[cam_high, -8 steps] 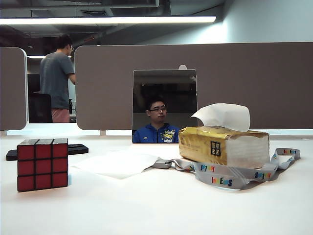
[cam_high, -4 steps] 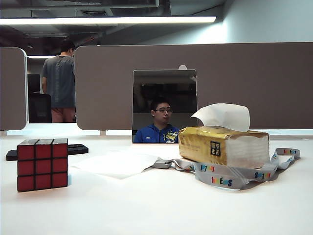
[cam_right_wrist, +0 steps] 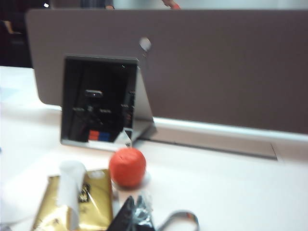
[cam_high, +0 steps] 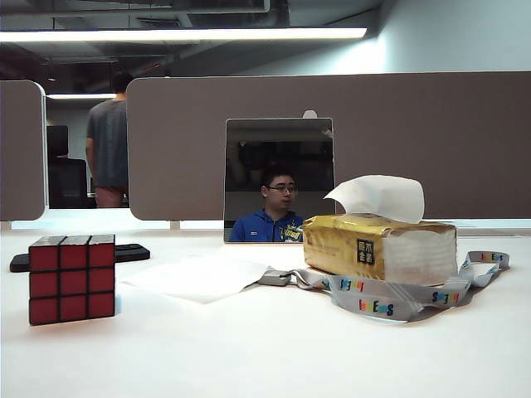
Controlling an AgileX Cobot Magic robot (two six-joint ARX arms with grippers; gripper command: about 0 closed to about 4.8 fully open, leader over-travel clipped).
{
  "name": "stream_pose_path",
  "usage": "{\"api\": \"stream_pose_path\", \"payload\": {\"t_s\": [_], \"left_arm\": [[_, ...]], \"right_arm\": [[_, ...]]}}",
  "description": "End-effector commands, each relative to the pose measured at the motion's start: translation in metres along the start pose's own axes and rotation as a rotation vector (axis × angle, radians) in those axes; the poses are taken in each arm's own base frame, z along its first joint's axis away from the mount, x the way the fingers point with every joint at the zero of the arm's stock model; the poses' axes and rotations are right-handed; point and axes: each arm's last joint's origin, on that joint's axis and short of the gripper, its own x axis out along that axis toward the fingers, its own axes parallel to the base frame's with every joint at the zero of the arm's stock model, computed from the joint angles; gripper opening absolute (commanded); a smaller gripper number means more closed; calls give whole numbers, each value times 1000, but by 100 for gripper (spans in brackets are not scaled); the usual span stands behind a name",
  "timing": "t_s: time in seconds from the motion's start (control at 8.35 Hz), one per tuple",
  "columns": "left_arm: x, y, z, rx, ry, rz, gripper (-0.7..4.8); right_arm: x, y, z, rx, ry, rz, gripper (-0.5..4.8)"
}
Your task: Pull out a tissue from the tissue box and use it to cover the ID card on the tabletop.
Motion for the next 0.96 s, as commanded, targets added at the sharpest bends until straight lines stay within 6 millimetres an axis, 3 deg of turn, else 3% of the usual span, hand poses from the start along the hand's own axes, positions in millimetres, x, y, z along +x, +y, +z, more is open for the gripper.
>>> {"api": "stream_pose_path", "payload": {"t_s": [0.12, 0.96], "left_arm": [[0, 0, 2, 3, -15, 9, -6], [0, 2, 2, 1, -17, 78, -6]], "right_arm": [[4, -3, -28, 5, 7, -57, -6], [4, -3, -29, 7, 16, -52, -6]]}}
